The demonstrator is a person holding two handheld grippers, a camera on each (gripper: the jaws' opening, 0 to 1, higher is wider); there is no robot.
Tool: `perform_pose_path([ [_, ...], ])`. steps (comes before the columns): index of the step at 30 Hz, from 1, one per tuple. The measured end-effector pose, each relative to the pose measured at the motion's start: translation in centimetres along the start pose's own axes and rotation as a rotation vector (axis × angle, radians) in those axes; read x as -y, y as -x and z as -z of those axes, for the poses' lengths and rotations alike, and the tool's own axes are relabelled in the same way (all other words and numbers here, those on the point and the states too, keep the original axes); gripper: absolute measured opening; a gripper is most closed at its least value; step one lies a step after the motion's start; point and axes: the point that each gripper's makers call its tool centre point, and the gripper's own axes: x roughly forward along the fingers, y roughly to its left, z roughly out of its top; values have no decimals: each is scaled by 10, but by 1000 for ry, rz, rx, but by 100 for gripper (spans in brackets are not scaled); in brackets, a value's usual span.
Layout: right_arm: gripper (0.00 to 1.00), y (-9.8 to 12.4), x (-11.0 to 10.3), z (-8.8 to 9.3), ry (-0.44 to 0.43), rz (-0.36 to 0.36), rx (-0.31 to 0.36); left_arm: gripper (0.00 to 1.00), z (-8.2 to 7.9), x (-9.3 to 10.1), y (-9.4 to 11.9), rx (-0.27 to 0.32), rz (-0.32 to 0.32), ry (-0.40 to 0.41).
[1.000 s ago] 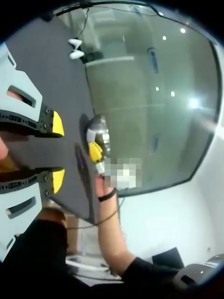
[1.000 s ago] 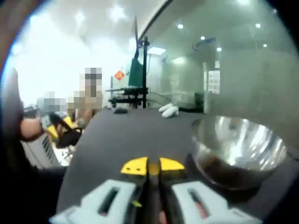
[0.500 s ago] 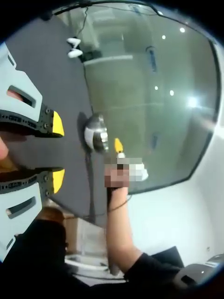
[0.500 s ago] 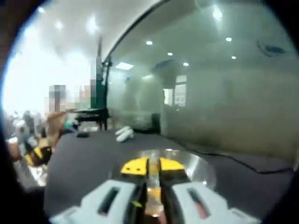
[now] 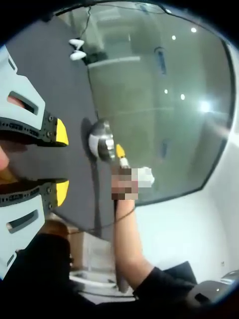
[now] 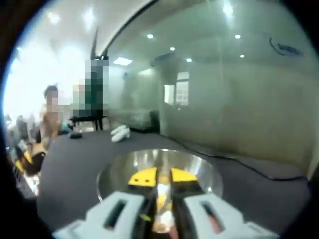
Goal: Pick up the QQ candy scattered on the table and place it into the stainless steel bowl on the table
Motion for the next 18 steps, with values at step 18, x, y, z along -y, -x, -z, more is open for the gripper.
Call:
perform_pose_path([
  [18,18,6,14,11,-63,5,13,27,1,1,-1,-6,-1,0],
])
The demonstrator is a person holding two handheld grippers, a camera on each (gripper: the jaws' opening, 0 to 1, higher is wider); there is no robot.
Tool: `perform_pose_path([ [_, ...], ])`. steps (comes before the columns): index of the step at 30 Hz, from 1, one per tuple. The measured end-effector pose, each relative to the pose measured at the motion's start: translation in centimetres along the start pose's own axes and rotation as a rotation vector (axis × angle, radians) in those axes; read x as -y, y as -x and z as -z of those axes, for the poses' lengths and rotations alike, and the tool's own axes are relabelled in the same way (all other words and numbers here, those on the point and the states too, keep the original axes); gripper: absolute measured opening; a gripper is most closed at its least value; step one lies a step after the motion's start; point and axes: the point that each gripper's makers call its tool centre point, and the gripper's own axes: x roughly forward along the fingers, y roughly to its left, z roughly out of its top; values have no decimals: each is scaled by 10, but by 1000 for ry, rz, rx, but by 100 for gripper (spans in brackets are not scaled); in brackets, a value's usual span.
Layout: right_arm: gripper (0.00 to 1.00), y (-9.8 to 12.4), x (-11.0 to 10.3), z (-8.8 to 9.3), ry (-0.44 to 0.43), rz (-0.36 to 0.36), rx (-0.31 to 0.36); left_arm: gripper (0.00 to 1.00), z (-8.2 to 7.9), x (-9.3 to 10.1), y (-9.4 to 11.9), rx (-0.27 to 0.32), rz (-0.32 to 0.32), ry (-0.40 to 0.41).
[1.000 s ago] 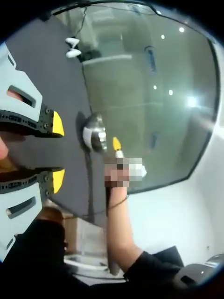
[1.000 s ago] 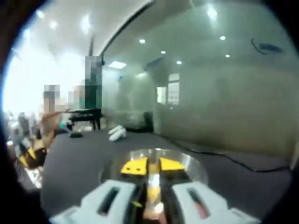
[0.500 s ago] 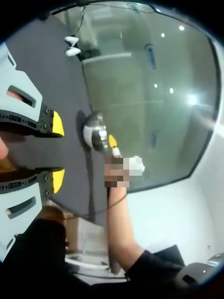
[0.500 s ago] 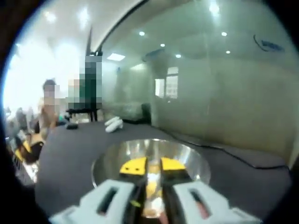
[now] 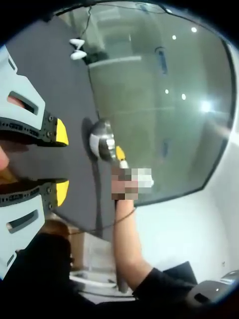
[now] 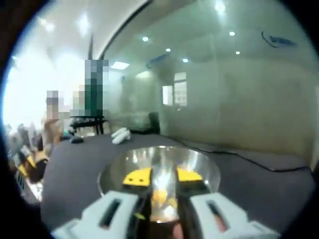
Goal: Pick up the QQ candy scattered on the table and place it into the stainless steel bowl on the table
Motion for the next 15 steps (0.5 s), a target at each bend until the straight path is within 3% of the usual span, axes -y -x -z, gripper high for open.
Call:
perform_pose_path([
  [8,18,25,-14,-12,38,-32,22,27,-1,2,-1,1,6,-4],
  [15,20,83,-31,-32,61,-68,111,27,-9,4,-8,21,14,-16],
])
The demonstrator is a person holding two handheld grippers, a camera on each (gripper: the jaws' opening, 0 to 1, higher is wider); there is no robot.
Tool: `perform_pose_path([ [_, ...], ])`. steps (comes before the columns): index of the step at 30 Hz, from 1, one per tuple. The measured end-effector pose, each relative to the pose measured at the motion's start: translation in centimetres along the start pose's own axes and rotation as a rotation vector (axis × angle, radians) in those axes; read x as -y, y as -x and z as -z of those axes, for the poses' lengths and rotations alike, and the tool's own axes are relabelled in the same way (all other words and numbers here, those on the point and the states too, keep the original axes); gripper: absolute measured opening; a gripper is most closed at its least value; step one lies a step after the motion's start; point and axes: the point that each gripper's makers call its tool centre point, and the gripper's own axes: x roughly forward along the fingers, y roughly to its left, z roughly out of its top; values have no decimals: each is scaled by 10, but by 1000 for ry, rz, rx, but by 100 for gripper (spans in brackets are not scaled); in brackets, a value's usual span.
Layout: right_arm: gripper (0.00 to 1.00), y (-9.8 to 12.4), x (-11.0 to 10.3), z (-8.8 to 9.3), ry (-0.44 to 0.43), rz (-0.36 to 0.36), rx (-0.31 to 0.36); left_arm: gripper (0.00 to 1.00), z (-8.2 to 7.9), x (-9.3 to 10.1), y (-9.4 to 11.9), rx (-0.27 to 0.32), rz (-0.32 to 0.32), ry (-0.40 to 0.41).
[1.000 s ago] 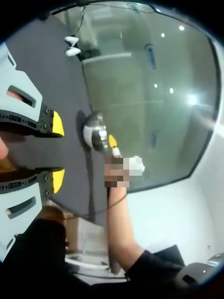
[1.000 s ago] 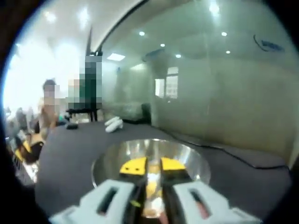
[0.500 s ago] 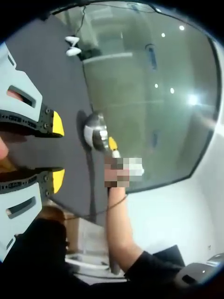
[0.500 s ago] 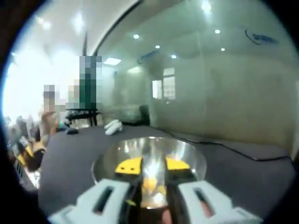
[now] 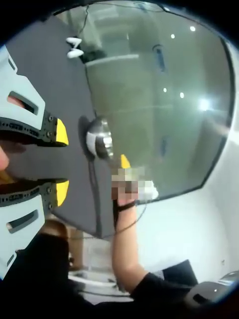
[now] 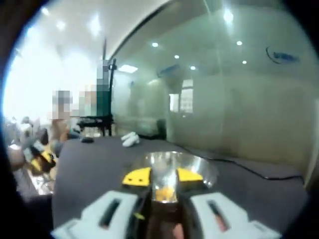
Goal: Pick up the QQ candy scattered on the table and place it into the stainless steel bowl on the table
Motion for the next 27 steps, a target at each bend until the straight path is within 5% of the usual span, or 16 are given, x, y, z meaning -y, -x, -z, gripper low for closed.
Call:
perform_pose_path([
  [6,21,58,-7,-7,7,14,57,27,-6,5,-8,12,24,-3],
  [14,24,126,-11,25,51,85,-2,27,-10,7,-23,23,39,-7],
  [27,25,181,-13,57,-8,130,10,27,-10,12,-32,23,46,-5],
])
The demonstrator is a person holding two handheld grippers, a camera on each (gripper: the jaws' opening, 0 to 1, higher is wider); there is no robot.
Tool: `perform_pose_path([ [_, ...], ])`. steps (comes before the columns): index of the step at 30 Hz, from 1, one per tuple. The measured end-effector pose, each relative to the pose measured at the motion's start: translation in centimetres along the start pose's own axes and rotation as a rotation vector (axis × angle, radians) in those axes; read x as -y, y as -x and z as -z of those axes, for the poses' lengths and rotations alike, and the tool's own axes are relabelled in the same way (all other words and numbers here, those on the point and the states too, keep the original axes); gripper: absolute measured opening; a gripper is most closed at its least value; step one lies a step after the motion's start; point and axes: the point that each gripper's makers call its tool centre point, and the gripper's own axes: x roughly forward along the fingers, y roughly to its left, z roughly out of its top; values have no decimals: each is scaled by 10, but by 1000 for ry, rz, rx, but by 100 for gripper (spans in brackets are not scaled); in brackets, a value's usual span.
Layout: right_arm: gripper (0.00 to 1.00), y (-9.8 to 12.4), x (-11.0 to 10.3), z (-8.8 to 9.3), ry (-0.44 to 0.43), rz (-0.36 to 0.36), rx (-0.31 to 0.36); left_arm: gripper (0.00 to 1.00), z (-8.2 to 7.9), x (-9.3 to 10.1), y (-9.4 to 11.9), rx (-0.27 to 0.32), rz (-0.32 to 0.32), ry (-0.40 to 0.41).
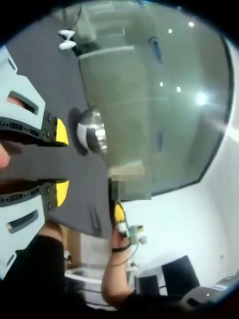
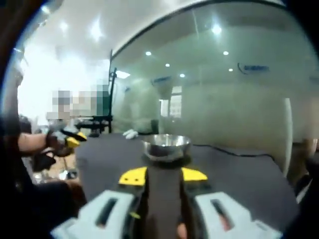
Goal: Pick up the QQ candy scattered on the table and place it into the stainless steel bowl on the table
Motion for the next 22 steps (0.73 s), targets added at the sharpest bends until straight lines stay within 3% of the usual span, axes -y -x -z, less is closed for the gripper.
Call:
perform_pose_path([
  [4,25,10,-4,8,-38,-10,28,27,0,-1,1,5,-14,-6],
  [8,25,12,-6,17,-59,-11,32,27,-11,-3,5,69,-48,-19],
  [14,26,13,-9,26,-76,-6,21,27,0,-2,4,32,-50,-16],
  [22,26,11,-10,26,-84,-9,30,27,1,-3,6,26,-61,-14],
])
